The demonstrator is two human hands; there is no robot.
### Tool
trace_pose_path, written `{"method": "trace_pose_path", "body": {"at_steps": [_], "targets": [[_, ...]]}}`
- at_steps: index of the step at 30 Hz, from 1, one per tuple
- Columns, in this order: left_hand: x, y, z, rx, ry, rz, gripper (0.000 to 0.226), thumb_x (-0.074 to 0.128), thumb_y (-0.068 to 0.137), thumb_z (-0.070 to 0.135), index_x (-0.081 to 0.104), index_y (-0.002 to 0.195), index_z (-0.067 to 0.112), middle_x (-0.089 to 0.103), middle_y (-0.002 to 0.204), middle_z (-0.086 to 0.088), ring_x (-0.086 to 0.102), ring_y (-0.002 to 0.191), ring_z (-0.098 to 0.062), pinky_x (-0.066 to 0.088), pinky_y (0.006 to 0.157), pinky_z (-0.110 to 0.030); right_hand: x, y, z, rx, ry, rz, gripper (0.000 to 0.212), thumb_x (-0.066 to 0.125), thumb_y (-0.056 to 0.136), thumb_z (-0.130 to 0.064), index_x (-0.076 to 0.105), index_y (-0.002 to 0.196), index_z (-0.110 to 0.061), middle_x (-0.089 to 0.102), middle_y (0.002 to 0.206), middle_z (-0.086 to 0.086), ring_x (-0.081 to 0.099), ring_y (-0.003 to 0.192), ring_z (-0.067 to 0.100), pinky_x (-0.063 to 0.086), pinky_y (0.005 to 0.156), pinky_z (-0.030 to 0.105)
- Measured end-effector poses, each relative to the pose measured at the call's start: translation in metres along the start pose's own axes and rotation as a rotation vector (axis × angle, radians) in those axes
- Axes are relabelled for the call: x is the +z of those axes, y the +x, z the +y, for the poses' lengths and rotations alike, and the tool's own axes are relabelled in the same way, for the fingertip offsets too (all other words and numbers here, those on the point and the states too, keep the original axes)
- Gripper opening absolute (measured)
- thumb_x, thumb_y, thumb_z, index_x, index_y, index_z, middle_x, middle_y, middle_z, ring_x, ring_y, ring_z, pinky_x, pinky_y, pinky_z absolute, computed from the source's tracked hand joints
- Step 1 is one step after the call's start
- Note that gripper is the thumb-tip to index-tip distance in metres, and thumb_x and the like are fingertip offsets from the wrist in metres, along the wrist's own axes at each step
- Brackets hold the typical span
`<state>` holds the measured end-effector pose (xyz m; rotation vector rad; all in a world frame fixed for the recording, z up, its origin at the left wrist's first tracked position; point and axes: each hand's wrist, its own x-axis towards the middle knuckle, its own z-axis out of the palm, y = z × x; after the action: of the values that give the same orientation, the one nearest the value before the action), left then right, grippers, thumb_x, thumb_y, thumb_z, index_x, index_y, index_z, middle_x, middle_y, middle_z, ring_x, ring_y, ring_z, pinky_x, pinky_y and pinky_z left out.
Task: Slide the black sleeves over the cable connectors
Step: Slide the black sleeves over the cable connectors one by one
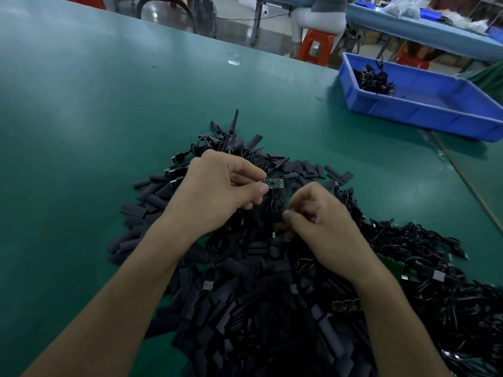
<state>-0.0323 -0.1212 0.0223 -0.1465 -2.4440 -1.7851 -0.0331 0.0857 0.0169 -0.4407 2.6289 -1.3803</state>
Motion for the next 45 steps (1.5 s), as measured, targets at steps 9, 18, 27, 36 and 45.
{"method": "trace_pose_path", "body": {"at_steps": [9,18,27,36,45], "targets": [[0.001,-0.001,0.002,-0.021,0.006,-0.004,0.009,0.08,0.084,0.013,0.075,0.09,0.017,0.075,0.068,0.002,0.074,0.066,-0.016,0.062,0.065,-0.026,-0.01,0.0,0.001,-0.094,0.163,0.206,0.022,0.071,0.091,-0.018,0.072,0.106,-0.034,0.074,0.088,-0.018,0.068,0.077,0.0,0.052,0.071,0.015],[0.001,-0.002,0.007,-0.05,-0.03,-0.044,0.004,0.078,0.086,0.013,0.076,0.089,0.015,0.076,0.069,0.0,0.075,0.065,-0.015,0.059,0.061,-0.021,-0.008,0.0,-0.005,-0.179,0.126,0.276,0.024,0.077,0.083,-0.026,0.069,0.099,-0.043,0.073,0.088,-0.024,0.069,0.079,-0.002,0.052,0.076,0.015],[0.002,-0.002,0.01,-0.07,-0.077,-0.084,0.003,0.079,0.086,0.013,0.076,0.088,0.014,0.076,0.069,-0.002,0.075,0.064,-0.017,0.057,0.058,-0.02,-0.003,0.0,-0.006,-0.212,0.204,0.326,0.022,0.075,0.077,-0.035,0.07,0.098,-0.038,0.075,0.078,-0.015,0.071,0.071,0.005,0.051,0.069,0.012],[0.002,-0.003,0.011,-0.061,-0.086,-0.095,0.003,0.076,0.088,0.011,0.076,0.087,0.013,0.075,0.07,-0.002,0.074,0.063,-0.017,0.056,0.057,-0.02,-0.004,-0.002,-0.007,-0.174,0.234,0.267,0.024,0.077,0.076,-0.03,0.073,0.1,-0.03,0.075,0.078,-0.016,0.07,0.064,0.002,0.051,0.063,0.009],[0.002,-0.003,0.01,-0.077,-0.124,-0.113,0.002,0.076,0.088,0.01,0.075,0.087,0.011,0.075,0.069,-0.003,0.073,0.061,-0.017,0.058,0.055,-0.023,-0.005,-0.002,-0.008,-0.133,0.28,0.245,0.028,0.081,0.074,-0.026,0.074,0.101,-0.031,0.077,0.088,-0.012,0.072,0.07,0.005,0.054,0.066,0.013]]}}
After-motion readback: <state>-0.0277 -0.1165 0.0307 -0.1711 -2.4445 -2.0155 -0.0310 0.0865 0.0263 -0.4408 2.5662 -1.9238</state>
